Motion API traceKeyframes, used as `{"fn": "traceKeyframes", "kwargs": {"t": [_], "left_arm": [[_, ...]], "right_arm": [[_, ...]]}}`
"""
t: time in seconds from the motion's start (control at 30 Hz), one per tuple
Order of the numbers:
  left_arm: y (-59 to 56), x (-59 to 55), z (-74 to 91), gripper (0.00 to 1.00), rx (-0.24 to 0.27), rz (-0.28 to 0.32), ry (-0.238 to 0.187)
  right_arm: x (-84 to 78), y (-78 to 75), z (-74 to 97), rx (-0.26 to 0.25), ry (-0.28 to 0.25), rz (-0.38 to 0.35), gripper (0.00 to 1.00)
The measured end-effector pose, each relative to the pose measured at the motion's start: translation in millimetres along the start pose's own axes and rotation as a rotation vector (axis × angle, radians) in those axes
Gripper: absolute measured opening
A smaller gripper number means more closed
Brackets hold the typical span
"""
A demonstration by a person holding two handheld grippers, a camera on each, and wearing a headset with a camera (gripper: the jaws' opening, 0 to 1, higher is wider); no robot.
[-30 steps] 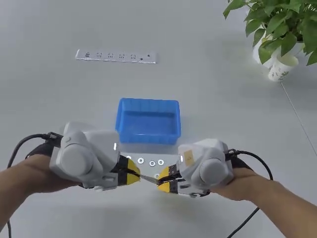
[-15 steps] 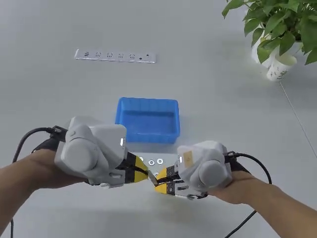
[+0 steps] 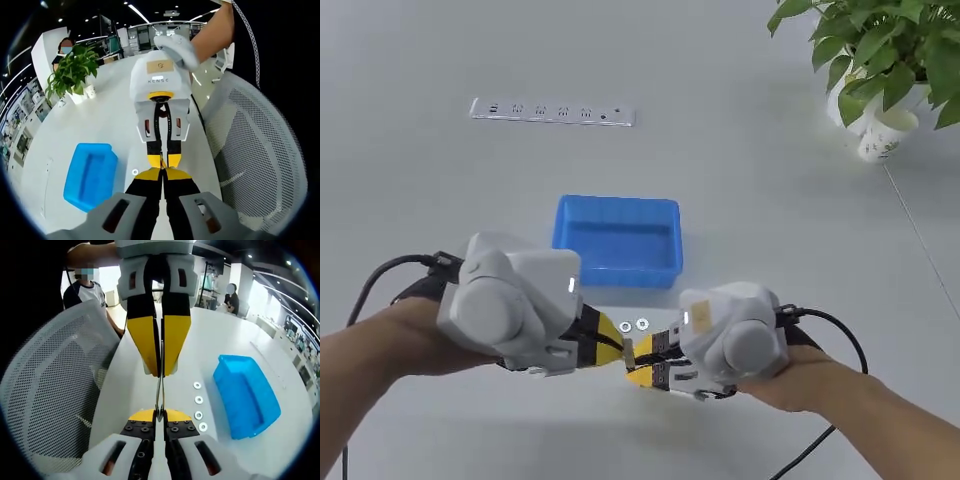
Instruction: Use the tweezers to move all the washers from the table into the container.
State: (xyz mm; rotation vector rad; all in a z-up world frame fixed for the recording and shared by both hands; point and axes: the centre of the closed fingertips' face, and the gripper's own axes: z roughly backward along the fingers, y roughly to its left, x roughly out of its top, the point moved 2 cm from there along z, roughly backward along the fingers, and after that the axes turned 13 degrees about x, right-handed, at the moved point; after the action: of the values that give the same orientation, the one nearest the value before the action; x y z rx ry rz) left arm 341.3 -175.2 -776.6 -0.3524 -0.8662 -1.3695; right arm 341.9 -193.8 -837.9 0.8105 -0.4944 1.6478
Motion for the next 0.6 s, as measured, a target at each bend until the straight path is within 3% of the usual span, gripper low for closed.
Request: {"fn": "traceKeyframes", "kwargs": {"t": [0.37, 0.6], "left_arm": [[2.6, 5.3, 2.9, 0.15, 0.0, 0.019, -0.035], [1.7, 14.6, 2.2, 0.11, -0.01, 0.04, -0.072]], "right_arm": [[2.3, -2.4, 3.6, -0.011, -0.014, -0.001, 0.06], [3.7, -2.4, 2.4, -0.011, -0.013, 0.003, 0.06]]}}
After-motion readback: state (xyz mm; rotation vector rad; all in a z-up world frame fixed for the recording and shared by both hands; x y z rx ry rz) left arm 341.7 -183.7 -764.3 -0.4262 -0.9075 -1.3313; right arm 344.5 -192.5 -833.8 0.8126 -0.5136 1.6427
